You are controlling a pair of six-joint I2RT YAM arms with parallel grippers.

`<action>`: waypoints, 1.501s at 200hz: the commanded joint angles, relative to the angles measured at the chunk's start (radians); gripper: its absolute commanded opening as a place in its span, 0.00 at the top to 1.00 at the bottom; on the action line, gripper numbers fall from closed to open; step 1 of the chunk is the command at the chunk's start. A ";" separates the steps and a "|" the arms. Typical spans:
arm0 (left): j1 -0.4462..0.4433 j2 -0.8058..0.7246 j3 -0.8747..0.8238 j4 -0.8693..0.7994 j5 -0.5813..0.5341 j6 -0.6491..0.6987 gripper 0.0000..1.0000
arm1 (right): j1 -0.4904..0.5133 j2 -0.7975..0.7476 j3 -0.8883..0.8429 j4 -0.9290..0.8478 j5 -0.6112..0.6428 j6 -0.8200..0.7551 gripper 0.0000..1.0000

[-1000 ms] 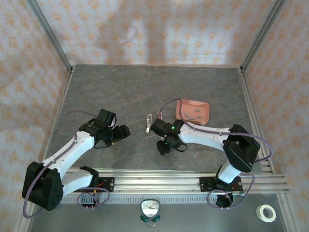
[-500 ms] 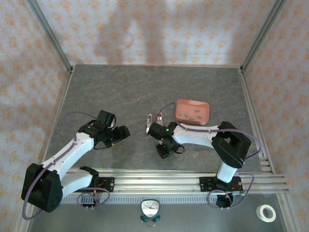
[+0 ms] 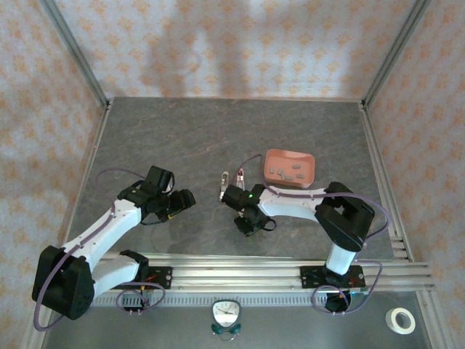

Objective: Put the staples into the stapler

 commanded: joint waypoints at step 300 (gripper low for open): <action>-0.132 -0.217 0.065 0.513 0.523 1.524 0.45 | -0.300 -0.403 0.066 0.487 -0.789 0.186 0.83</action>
